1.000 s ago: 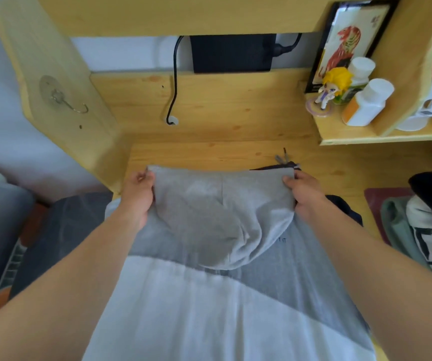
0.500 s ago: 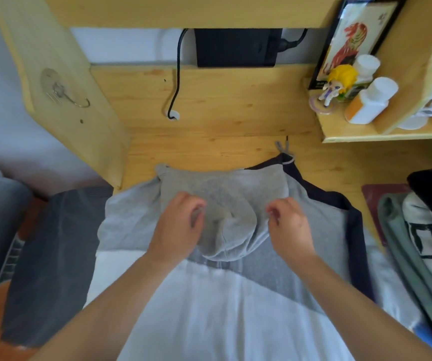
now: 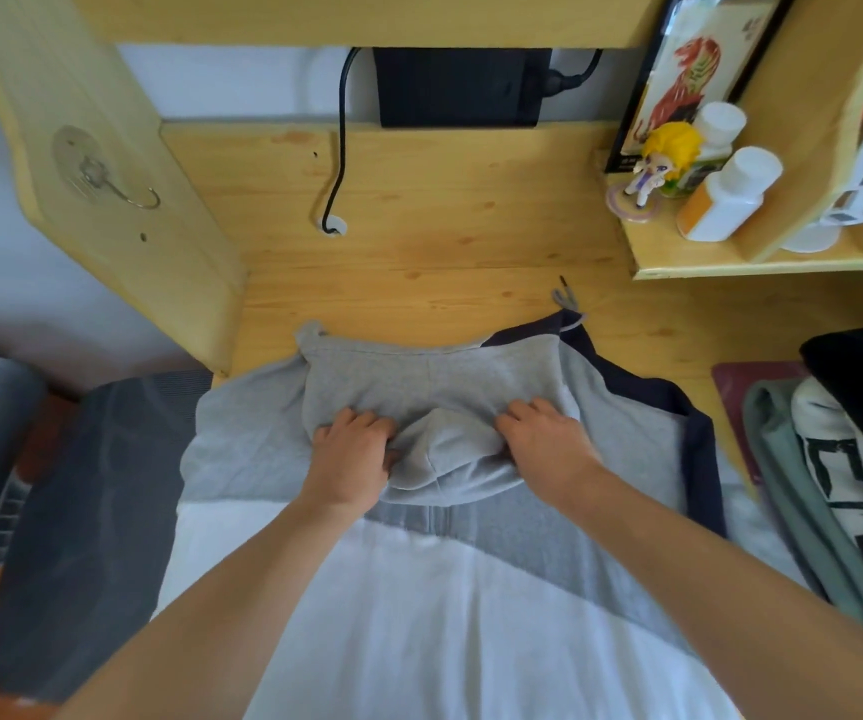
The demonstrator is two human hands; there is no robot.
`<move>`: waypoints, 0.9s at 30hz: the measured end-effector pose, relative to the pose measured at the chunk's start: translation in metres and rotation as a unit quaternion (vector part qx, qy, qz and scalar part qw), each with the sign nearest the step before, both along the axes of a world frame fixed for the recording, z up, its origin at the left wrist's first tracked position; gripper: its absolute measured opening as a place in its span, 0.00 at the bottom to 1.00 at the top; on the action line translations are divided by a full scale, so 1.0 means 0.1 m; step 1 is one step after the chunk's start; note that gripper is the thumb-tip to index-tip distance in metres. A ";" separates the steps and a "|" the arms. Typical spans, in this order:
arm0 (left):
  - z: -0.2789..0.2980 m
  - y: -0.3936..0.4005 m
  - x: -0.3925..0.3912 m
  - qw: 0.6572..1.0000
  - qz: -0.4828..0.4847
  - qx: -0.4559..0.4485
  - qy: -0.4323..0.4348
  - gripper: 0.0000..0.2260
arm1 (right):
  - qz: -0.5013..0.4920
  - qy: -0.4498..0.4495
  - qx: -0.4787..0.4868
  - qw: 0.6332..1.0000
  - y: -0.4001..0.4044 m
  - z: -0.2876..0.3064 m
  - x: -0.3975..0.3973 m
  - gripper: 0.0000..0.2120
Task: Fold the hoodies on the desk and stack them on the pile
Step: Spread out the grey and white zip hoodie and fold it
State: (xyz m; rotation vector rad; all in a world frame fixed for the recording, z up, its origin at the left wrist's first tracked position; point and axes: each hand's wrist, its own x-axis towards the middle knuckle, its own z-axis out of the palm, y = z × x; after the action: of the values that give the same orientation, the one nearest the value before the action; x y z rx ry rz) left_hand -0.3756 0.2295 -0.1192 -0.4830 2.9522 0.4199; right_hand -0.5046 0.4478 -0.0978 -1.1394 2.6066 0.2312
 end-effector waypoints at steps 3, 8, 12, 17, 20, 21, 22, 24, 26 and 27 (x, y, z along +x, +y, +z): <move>-0.02 -0.01 -0.05 1.000 0.008 0.014 -0.007 0.05 | -0.042 0.003 0.000 0.999 -0.07 0.03 0.01 0.20; 0.41 -0.20 -0.11 0.985 0.046 0.152 0.067 0.05 | -0.136 -0.053 -0.105 0.984 -0.07 0.41 -0.26 0.10; 1.15 -0.41 -0.45 0.965 0.082 0.207 0.141 0.07 | -0.109 -0.026 -0.165 0.980 -0.15 1.15 -0.65 0.06; 1.66 -0.61 -0.84 0.960 0.083 0.233 0.133 0.06 | -0.041 -0.005 -0.181 0.983 -0.28 1.50 -1.02 0.04; 1.66 -0.63 -0.73 0.964 0.047 0.221 0.143 0.07 | -0.008 0.023 -0.251 0.968 -0.20 1.40 -0.95 0.05; 1.59 -0.62 -0.58 0.965 0.015 0.220 0.145 0.05 | 0.015 0.039 -0.279 0.959 -0.11 1.32 -0.83 0.04; 1.47 -0.59 -0.38 0.966 -0.029 0.215 0.137 0.05 | 0.040 0.047 -0.294 0.954 0.02 1.20 -0.67 0.04; 1.18 -0.48 0.14 0.964 -0.106 0.223 0.094 0.07 | 0.071 0.020 -0.286 0.955 0.36 0.85 -0.25 0.08; 0.86 -0.33 0.61 0.960 -0.063 0.266 0.056 0.08 | 0.019 -0.036 -0.249 0.968 0.73 0.49 0.15 0.13; 0.70 -0.27 0.75 0.956 0.029 0.285 0.058 0.07 | -0.055 -0.054 -0.246 0.966 0.88 0.34 0.28 0.13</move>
State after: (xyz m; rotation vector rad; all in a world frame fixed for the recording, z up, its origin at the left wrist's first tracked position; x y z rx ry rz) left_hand -0.3002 0.2023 -0.0494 -0.4755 2.7299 1.2913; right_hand -0.4767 0.5355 -0.0637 -1.1019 2.6907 -0.5166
